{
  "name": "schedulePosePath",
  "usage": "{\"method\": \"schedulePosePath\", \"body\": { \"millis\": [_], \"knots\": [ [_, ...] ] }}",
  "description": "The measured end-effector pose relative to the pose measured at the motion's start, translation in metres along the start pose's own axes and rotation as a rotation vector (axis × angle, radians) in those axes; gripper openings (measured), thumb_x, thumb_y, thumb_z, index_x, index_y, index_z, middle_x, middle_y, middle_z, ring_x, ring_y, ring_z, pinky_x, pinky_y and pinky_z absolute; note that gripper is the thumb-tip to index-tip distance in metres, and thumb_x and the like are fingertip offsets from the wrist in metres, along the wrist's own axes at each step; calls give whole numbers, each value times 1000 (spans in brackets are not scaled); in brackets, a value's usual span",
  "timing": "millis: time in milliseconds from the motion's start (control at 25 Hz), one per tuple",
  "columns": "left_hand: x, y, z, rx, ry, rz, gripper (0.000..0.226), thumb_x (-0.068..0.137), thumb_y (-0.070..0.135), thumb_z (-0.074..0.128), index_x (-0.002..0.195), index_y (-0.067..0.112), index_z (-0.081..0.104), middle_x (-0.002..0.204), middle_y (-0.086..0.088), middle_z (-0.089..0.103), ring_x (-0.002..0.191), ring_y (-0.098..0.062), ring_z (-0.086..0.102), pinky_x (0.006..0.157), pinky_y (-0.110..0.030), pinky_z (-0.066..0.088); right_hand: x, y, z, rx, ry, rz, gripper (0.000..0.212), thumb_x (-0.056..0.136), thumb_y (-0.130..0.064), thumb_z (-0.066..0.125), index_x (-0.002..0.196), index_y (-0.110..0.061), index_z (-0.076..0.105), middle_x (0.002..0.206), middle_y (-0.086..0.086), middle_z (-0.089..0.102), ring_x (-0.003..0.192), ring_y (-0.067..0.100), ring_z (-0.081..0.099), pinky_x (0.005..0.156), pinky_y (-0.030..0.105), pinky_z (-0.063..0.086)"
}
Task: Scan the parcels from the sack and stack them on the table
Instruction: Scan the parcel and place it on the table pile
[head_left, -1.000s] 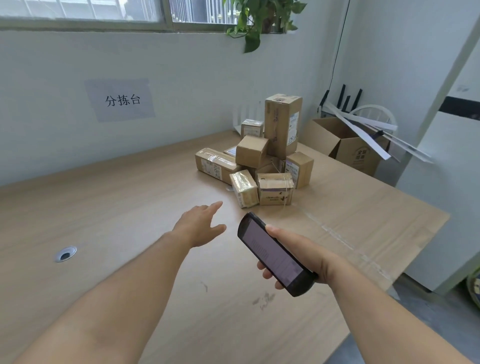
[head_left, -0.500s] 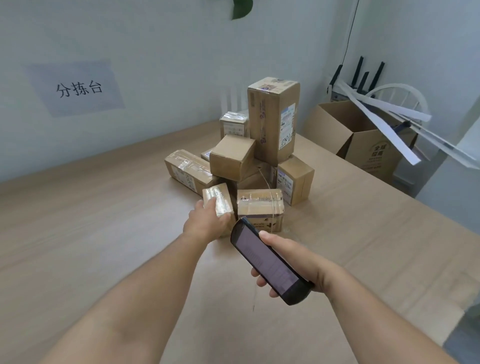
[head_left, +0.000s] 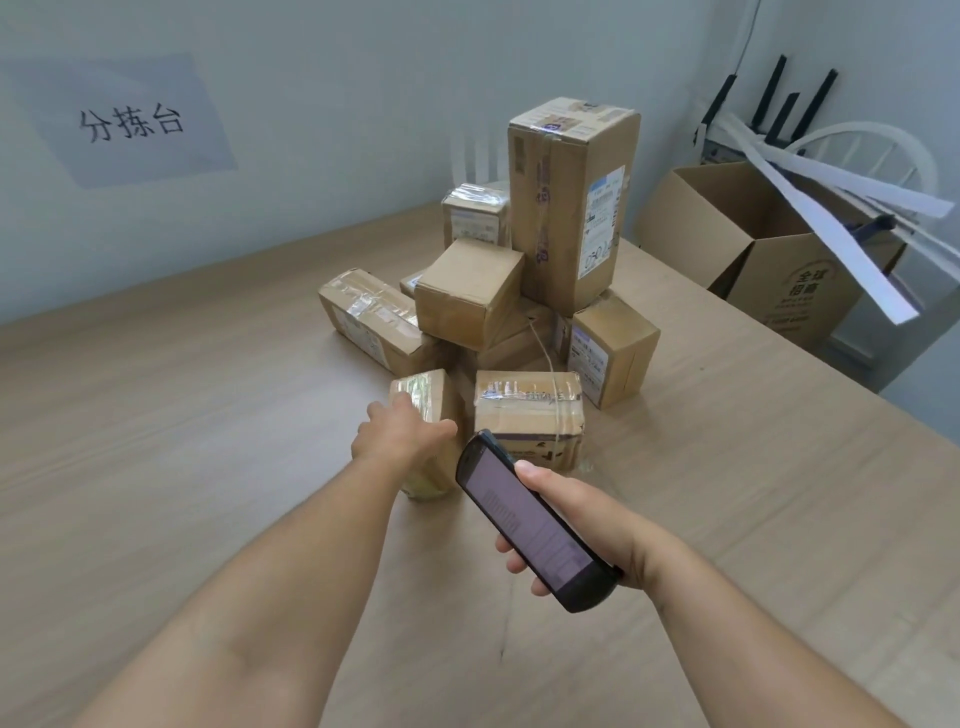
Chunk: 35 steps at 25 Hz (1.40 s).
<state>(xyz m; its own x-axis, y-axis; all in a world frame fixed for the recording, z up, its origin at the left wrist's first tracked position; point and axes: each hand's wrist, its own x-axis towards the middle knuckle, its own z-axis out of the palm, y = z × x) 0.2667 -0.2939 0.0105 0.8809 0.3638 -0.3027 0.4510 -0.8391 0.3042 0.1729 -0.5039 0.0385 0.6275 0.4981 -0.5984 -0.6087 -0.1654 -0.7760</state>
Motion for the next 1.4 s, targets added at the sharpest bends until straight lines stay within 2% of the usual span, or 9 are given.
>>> {"method": "schedulePosePath", "body": {
  "millis": [240, 360, 560, 680, 960, 1040, 1160, 1240, 1400],
  "knots": [
    [-54, -118, -23, -348, -157, -29, 76, 62, 49, 45, 136, 31, 42, 123, -4, 49, 106, -26, 54, 87, -38, 48, -6, 28, 54, -14, -28, 22, 75, 75, -65, 54, 123, -7, 60, 95, 16, 68, 81, 26, 66, 67, 40, 54],
    [-74, -167, -30, -523, -184, -85, 62, 72, 41, 50, 133, 30, 49, 121, 0, 58, 106, -21, 56, 92, -38, 47, -9, 42, 80, -37, -55, 48, 75, 75, -65, 53, 122, -7, 60, 95, 16, 67, 82, 26, 66, 66, 40, 54],
    [-97, -194, -25, -154, -89, -61, 94, 63, 64, 56, 147, 34, 25, 141, -6, 38, 130, -27, 39, 103, -39, 38, -13, 44, 107, -63, -81, 47, 76, 74, -66, 53, 120, -6, 61, 94, 16, 68, 81, 27, 66, 67, 41, 54],
    [-106, -194, -14, -9, -84, -52, 97, 72, 56, 66, 149, 36, 12, 136, -6, 29, 130, -27, 34, 100, -38, 38, -15, 45, 115, -77, -99, 34, 75, 75, -66, 53, 120, -6, 61, 95, 16, 68, 82, 27, 66, 67, 41, 55],
    [-107, -227, -32, -466, -179, -3, 72, 73, 35, 57, 143, 25, 42, 138, -3, 51, 116, -18, 50, 94, -26, 37, -20, 45, 122, -88, -96, 19, 76, 76, -66, 53, 121, -6, 60, 96, 16, 68, 84, 26, 66, 68, 41, 55],
    [-101, -241, -34, -382, -53, -18, 55, 92, 31, 50, 146, 26, 37, 144, -7, 47, 129, -23, 46, 104, -31, 36, -20, 44, 128, -93, -98, 14, 76, 76, -66, 53, 122, -7, 60, 96, 16, 68, 85, 27, 66, 68, 41, 55],
    [-98, -248, -32, -193, -100, 51, 73, 87, 49, 60, 150, 30, 27, 152, -6, 30, 139, -25, 31, 112, -39, 30, -21, 43, 135, -115, -84, 18, 74, 78, -66, 53, 122, -7, 60, 97, 16, 68, 85, 26, 66, 68, 40, 56],
    [-101, -244, -30, -88, -136, 75, 84, 76, 53, 69, 147, 30, 29, 149, -3, 28, 137, -22, 32, 108, -37, 34, -24, 44, 137, -127, -77, 31, 68, 88, -65, 51, 121, -6, 60, 96, 15, 68, 84, 25, 66, 68, 40, 56],
    [-100, -239, -34, -101, -88, 100, 44, 68, 43, 68, 106, 28, 51, 118, -3, 47, 98, -20, 55, 76, -31, 46, -32, 52, 140, -190, -42, 118, 55, 99, -57, 43, 118, -9, 60, 93, 12, 68, 82, 23, 66, 68, 38, 56]
  ]
}}
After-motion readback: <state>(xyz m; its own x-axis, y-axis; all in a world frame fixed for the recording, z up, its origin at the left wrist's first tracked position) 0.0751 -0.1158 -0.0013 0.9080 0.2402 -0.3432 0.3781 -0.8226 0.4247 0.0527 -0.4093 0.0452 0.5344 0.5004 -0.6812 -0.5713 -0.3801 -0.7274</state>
